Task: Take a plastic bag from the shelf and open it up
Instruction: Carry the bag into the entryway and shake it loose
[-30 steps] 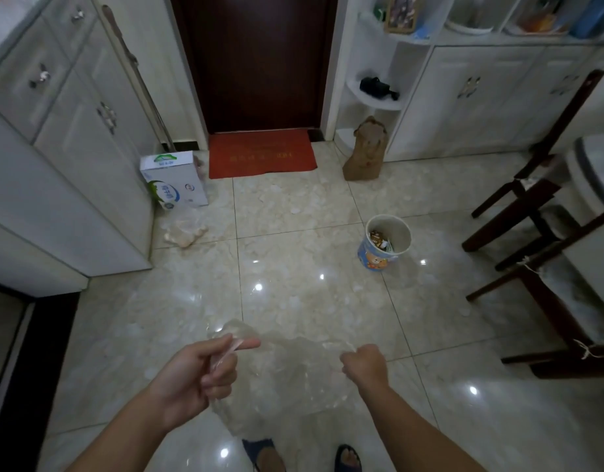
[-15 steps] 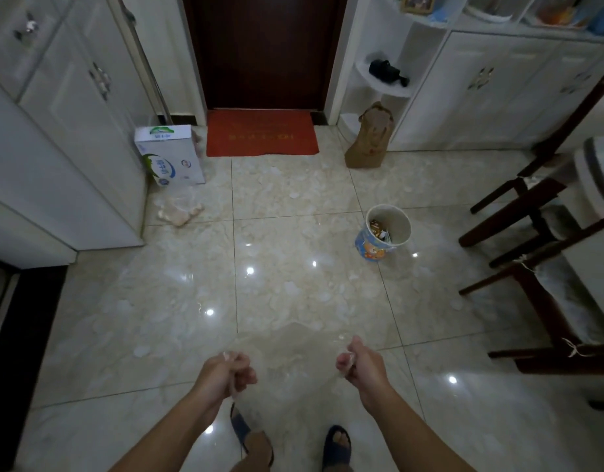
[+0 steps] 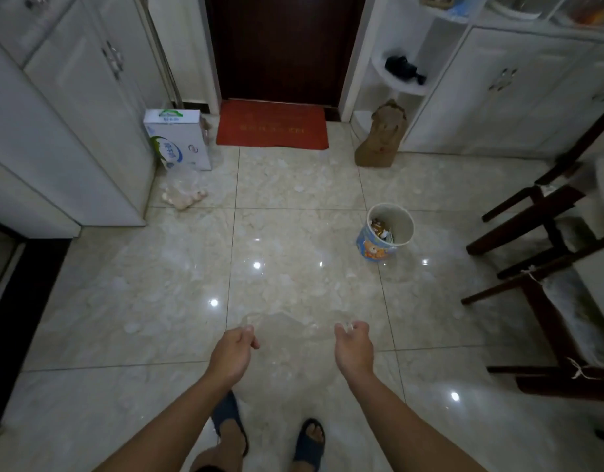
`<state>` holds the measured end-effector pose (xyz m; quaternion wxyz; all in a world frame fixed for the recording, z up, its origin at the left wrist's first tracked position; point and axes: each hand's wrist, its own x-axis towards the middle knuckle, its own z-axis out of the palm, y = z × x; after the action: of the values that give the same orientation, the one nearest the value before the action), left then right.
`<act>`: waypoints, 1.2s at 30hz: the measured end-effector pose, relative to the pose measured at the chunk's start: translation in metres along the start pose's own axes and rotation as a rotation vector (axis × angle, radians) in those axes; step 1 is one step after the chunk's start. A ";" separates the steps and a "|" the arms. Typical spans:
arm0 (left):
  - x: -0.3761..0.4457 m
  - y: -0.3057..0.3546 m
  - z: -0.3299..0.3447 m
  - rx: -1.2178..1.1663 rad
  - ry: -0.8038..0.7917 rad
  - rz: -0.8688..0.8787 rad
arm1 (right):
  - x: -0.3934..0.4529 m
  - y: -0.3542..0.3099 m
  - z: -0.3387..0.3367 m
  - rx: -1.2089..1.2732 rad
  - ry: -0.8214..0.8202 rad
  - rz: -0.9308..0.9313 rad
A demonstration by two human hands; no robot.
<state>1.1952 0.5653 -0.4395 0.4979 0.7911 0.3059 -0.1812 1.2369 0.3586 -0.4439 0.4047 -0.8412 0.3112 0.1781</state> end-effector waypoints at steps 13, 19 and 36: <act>0.049 -0.019 0.000 -0.189 -0.112 -0.041 | 0.017 0.006 0.030 -0.050 0.039 0.068; 0.076 -0.029 -0.008 -0.288 -0.191 -0.054 | 0.025 0.005 0.049 -0.083 0.103 0.049; 0.116 -0.062 0.025 -0.363 -0.250 -0.255 | 0.041 0.006 0.091 -0.345 0.324 -0.230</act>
<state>1.2414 0.5972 -0.5610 0.6389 0.6151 0.3667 -0.2810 1.2589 0.4119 -0.5254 0.2179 -0.9452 0.2392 0.0442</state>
